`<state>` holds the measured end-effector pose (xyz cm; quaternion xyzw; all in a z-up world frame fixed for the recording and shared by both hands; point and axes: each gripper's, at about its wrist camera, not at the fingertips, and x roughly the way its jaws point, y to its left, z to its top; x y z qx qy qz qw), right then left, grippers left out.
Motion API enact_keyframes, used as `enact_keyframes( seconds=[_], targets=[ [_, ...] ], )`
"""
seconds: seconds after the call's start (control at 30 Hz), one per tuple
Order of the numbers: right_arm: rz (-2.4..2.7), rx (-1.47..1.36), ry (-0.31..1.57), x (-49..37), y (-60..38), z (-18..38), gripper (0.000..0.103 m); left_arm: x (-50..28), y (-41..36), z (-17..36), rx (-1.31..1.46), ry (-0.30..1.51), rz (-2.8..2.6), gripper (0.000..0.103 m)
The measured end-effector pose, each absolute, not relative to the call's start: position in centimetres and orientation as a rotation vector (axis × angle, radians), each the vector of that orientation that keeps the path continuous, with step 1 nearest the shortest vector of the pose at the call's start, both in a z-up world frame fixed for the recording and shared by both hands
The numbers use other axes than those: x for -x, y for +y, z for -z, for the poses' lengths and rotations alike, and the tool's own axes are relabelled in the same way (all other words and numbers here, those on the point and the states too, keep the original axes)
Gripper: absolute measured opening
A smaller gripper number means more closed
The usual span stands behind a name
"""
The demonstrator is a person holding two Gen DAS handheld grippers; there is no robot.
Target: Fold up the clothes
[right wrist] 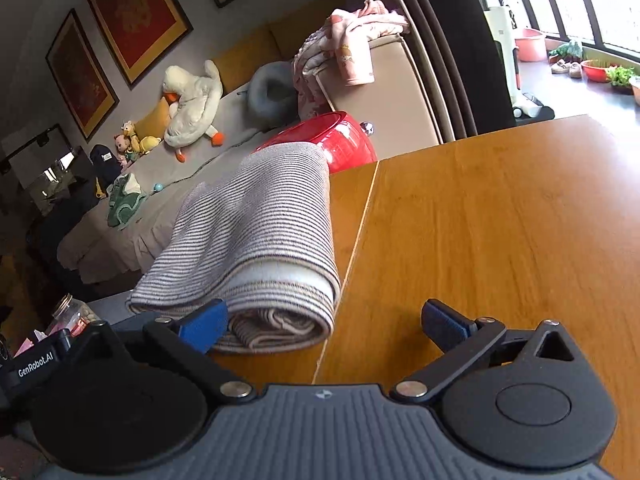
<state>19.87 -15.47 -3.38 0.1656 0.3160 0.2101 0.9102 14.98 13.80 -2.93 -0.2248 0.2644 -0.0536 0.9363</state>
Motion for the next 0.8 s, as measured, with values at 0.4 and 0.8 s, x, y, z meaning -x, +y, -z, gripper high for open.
enact_keyframes(
  seconds=[0.4,0.8],
  targets=[
    [-0.265,-0.092,0.704,-11.0,-16.9,3.1,0.103,-8.4,7.2,2.2,0.258,0.626,-0.018,0.103],
    [-0.198,0.063,0.742,-10.0,-16.4,3.5,0.103,-7.8,4.2,2.4,0.074,0.716,-0.139,0.103]
  ],
)
